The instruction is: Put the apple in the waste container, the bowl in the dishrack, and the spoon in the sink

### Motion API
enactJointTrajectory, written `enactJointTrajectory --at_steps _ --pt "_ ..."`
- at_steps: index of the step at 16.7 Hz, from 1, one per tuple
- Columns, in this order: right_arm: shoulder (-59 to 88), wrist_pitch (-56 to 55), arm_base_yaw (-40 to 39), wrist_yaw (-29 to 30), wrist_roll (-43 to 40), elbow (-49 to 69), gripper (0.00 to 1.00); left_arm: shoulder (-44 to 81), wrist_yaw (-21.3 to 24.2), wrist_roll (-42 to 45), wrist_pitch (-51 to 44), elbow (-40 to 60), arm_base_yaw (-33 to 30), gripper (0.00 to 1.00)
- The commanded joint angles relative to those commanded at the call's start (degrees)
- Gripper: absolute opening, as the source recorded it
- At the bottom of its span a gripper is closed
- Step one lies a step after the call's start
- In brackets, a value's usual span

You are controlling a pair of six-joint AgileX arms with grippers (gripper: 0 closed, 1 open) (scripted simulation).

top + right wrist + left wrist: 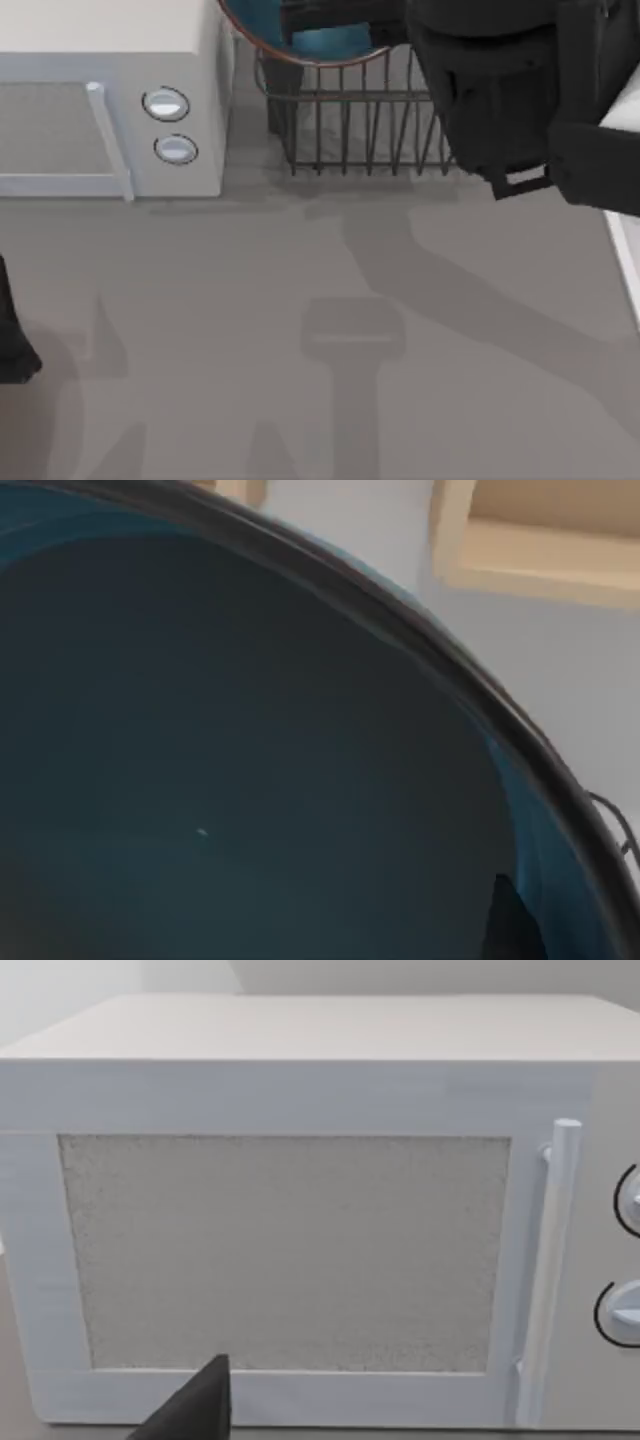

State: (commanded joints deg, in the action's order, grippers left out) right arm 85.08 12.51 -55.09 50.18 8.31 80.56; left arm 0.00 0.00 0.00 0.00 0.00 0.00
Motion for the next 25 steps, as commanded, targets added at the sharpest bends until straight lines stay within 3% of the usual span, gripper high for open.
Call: enactJointTrajectory --at_steps 5,12,16,25 --pt "-2.42 -10.84 -4.23 10.32 -6.29 1.75 0.00 0.00 0.00 0.00 0.00 0.00 0.00 1.00" --pt "-1.53 -11.91 -3.57 10.10 -6.39 1.66 0.00 0.00 0.00 0.00 0.00 0.00 0.00 1.00" --pt "6.64 -20.53 1.37 5.78 -6.53 1.05 0.00 0.00 0.00 0.00 0.00 0.00 0.00 1.00" --pt "30.59 -50.96 17.53 -10.66 -7.29 -3.76 0.00 0.00 0.00 0.00 0.00 0.00 0.00 1.00"
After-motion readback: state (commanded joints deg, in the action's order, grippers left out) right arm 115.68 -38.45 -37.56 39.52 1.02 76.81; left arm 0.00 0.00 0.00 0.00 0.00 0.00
